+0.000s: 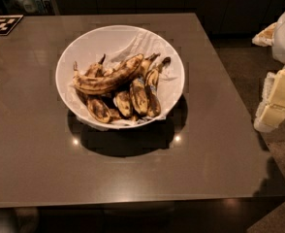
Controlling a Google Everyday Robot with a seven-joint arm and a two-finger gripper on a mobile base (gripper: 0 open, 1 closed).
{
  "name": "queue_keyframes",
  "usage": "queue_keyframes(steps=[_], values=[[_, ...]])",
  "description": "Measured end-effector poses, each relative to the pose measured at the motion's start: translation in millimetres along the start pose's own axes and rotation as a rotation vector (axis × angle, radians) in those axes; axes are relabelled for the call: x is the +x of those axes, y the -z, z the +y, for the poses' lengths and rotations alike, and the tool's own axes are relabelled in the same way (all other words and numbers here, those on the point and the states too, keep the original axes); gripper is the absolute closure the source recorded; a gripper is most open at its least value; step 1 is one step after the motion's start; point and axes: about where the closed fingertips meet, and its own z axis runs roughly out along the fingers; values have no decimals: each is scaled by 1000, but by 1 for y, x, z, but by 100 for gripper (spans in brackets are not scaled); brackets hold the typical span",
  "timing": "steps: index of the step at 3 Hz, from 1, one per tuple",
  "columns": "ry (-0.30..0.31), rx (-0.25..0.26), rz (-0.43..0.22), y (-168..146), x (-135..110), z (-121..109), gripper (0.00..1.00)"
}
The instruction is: Pick banana from white bowl
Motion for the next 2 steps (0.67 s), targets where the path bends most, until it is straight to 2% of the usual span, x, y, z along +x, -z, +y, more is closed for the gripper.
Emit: queue_keyframes(steps=[1,2], values=[[6,10,-7,2,-1,0,0],[6,17,29,3,-7,1,0]])
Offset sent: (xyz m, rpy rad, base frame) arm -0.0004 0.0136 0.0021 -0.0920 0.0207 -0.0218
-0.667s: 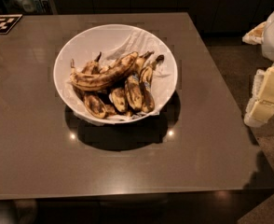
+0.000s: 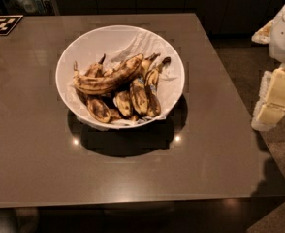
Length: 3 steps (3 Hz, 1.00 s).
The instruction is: Pick banana from white bowl
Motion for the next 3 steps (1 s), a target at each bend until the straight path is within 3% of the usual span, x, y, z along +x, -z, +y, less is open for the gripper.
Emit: queue_keyframes(steps=[1,2,3], values=[[20,7,50,6,-14,1,0],[88,42,118,24,-43,4,0],[92,71,102,30,-48,1,0]])
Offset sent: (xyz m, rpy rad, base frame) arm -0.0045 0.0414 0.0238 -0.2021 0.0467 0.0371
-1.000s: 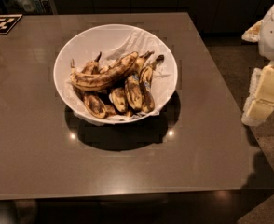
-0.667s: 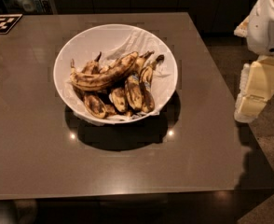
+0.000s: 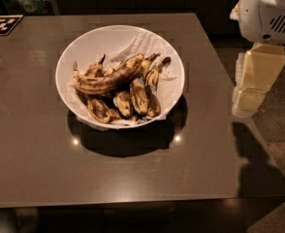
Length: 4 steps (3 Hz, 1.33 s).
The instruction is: Pick banana from white bowl
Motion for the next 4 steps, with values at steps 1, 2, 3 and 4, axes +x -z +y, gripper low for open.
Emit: queue_keyframes(steps=[1,2,3,4], values=[[22,9,-6,5,-16,1,0],[51,-4,5,5,-35,0,0],[79,-41,8,-7,-59,-7,0],[83,-7,-17,-3,-66,-13,0]])
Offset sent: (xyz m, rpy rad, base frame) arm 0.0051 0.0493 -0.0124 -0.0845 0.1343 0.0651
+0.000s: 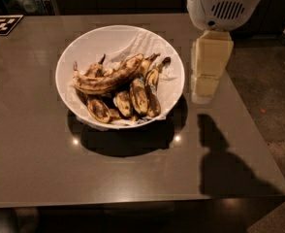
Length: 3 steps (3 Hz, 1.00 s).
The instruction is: Pick banana from white bowl
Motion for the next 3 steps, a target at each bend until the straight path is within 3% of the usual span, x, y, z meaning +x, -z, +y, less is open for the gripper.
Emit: queue_keyframes(steps=[1,3], values=[[30,7,-32,-2,-16,0,0],[135,-3,-43,-7,-78,-1,0]])
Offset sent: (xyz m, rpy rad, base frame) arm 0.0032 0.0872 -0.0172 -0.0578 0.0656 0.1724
